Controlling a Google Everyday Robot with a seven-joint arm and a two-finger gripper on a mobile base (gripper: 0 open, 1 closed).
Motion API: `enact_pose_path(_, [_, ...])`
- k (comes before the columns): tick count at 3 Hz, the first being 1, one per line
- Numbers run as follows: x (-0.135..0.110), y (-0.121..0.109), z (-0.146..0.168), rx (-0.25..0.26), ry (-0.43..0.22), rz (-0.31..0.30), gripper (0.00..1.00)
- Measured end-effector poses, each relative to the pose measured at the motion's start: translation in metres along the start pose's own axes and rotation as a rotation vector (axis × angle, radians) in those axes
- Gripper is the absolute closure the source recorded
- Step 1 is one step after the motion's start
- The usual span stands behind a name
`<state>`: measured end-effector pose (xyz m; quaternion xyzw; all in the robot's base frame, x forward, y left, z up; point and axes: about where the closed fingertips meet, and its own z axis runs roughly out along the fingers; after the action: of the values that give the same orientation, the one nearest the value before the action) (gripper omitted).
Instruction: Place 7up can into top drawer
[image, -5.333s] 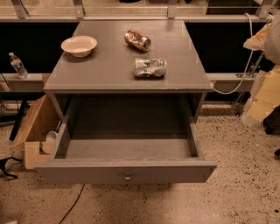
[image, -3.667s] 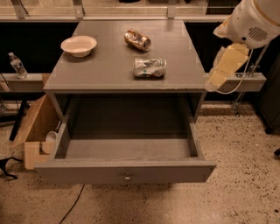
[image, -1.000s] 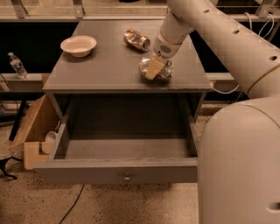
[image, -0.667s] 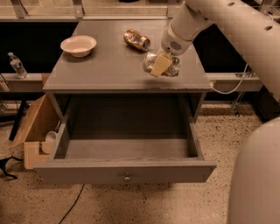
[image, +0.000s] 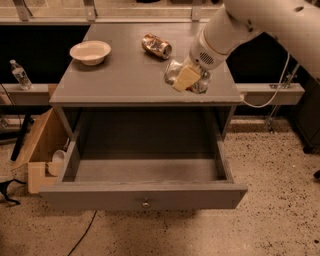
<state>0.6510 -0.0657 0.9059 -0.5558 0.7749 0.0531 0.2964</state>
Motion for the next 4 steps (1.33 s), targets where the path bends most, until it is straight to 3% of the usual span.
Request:
enact_pose_path(2, [0.003,0.004,0.007,-0.011,0.009,0.009,1.00])
enact_pose_path(3, [0.020,0.021,0.020,-0.026,0.014,0.057,1.00])
enact_pose_path(4, [0.046,0.055,0.031,-0.007,0.005,0.168,1.00])
